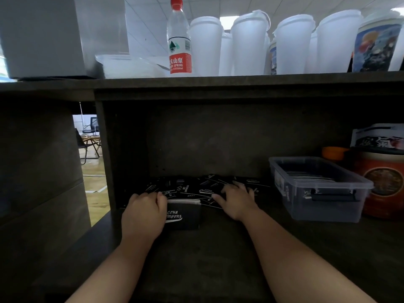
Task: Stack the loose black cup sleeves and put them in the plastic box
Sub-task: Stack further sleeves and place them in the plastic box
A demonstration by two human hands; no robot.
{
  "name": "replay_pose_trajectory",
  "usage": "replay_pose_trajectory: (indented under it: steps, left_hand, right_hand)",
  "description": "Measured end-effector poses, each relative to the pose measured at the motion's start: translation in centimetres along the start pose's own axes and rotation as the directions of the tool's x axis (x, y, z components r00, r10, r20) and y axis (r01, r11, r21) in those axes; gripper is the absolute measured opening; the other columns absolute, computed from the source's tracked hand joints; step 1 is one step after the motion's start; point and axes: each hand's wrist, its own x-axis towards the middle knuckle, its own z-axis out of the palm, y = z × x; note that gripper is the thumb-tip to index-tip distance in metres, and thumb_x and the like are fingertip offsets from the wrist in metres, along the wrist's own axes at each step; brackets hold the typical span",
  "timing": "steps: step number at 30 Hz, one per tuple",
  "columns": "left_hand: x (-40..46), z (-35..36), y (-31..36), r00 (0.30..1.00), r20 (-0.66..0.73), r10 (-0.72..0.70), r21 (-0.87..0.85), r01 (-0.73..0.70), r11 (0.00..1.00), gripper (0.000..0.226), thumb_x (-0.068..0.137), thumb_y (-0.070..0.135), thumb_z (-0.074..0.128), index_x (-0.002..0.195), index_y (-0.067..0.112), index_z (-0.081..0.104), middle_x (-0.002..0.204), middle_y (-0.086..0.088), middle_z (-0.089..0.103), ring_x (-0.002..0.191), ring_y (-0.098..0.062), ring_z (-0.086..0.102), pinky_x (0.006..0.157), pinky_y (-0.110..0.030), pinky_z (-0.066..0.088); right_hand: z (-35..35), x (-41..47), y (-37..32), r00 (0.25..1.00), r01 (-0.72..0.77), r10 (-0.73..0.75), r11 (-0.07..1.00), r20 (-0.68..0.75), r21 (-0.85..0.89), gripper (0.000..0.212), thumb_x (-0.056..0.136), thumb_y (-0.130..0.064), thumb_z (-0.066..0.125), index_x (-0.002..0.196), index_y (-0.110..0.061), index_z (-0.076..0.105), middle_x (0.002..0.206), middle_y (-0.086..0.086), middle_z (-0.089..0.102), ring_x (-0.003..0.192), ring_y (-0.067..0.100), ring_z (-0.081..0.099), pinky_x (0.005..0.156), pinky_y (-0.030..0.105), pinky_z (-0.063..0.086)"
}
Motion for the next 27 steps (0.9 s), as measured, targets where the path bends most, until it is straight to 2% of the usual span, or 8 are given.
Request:
replay_pose_trajectory:
  steps: [3, 7, 11, 15, 18, 20, 24, 27]
  left_hand:
    - [0.0, 0.0, -0.1, 1.0, 0.02, -0.009, 0.01, 0.009, 1.0, 0.04, 0.097, 0.028, 0.04, 0.067, 0.012, 0.06, 0.068, -0.004, 0.057, 0.076, -0.021, 0.05, 0.062, -0.032, 0.041]
    - [0.0, 0.0, -0.1, 1.0, 0.001, 0.002, -0.002, -0.002, 1.0, 0.038, 0.097, 0.026, 0.042, 0.062, 0.015, 0.052, 0.065, 0.0, 0.05, 0.075, -0.019, 0.046, 0.061, -0.031, 0.033]
    - [-0.1, 0.1, -0.1, 1.0, -0.017, -0.008, -0.002, 0.008, 1.0, 0.035, 0.096, 0.026, 0.044, 0.07, 0.009, 0.061, 0.07, -0.001, 0.05, 0.081, -0.02, 0.045, 0.06, -0.032, 0.034]
    - [-0.1, -0.1, 0.1, 1.0, -0.007, -0.025, -0.034, 0.024, 0.999, 0.023, 0.095, 0.03, 0.045, 0.099, 0.012, 0.059, 0.096, -0.008, 0.057, 0.095, -0.026, 0.051, 0.065, -0.038, 0.046]
    - [-0.1, -0.2, 0.3, 0.999, 0.001, -0.052, -0.098, 0.051, 0.994, 0.033, 0.097, 0.033, 0.044, 0.126, 0.017, 0.049, 0.124, -0.009, 0.05, 0.111, -0.028, 0.05, 0.077, -0.042, 0.047]
    - [0.0, 0.0, 0.2, 1.0, 0.023, 0.002, -0.041, -0.001, 0.999, 0.034, 0.1, 0.038, 0.034, 0.118, 0.02, 0.056, 0.117, -0.005, 0.055, 0.108, -0.027, 0.052, 0.077, -0.041, 0.048]
    - [0.1, 0.2, -0.2, 0.998, 0.042, 0.048, 0.027, -0.049, 0.998, 0.049, 0.099, 0.04, 0.029, 0.072, 0.013, 0.061, 0.066, 0.002, 0.051, 0.076, -0.022, 0.054, 0.059, -0.031, 0.039]
    - [0.0, 0.2, -0.3, 0.998, 0.029, 0.048, 0.024, -0.049, 0.999, 0.045, 0.099, 0.033, 0.037, 0.065, 0.013, 0.059, 0.062, 0.001, 0.05, 0.071, -0.02, 0.05, 0.059, -0.032, 0.039]
  right_hand:
    - [-0.8, -0.7, 0.3, 0.997, -0.044, 0.047, 0.997, -0.059, 0.056, 0.031, 0.095, -0.044, 0.053, 0.116, -0.021, 0.056, 0.121, 0.002, 0.06, 0.126, 0.022, 0.047, 0.111, 0.047, 0.02]
    - [-1.2, -1.1, 0.4, 0.989, -0.083, 0.111, 0.963, -0.094, 0.257, 0.031, 0.087, -0.029, 0.069, 0.113, -0.027, 0.054, 0.116, -0.003, 0.059, 0.12, 0.018, 0.049, 0.107, 0.044, 0.03]
    - [-2.1, -0.9, -0.2, 0.945, 0.013, 0.227, 0.695, -0.237, 0.719, 0.019, 0.086, -0.007, 0.069, 0.099, -0.021, 0.068, 0.091, -0.005, 0.064, 0.095, 0.014, 0.062, 0.082, 0.023, 0.047]
    - [-2.4, -1.8, -1.9, 0.996, 0.075, -0.006, 0.545, -0.086, 0.835, 0.019, 0.088, -0.006, 0.067, 0.083, -0.024, 0.072, 0.082, -0.006, 0.068, 0.074, 0.005, 0.06, 0.061, 0.011, 0.047]
    - [-2.3, -2.1, -2.5, 0.987, 0.031, -0.148, 0.544, 0.059, 0.839, 0.018, 0.09, -0.009, 0.066, 0.083, -0.025, 0.073, 0.079, -0.008, 0.069, 0.07, 0.004, 0.061, 0.065, 0.016, 0.049]
    - [-2.3, -2.3, -2.6, 0.95, -0.044, -0.248, 0.495, 0.19, 0.868, 0.017, 0.092, -0.011, 0.064, 0.086, -0.023, 0.073, 0.077, -0.008, 0.07, 0.068, 0.004, 0.061, 0.066, 0.018, 0.05]
    - [-1.9, -1.6, -2.2, 0.986, 0.014, -0.144, 0.571, 0.084, 0.821, 0.017, 0.098, -0.021, 0.056, 0.092, -0.024, 0.071, 0.081, -0.007, 0.07, 0.072, 0.006, 0.062, 0.06, 0.017, 0.046]
    - [-1.2, -0.3, -0.3, 0.982, 0.074, 0.042, 0.812, -0.185, 0.579, 0.02, 0.094, -0.02, 0.06, 0.113, -0.024, 0.067, 0.102, -0.004, 0.067, 0.098, 0.01, 0.061, 0.088, 0.026, 0.049]
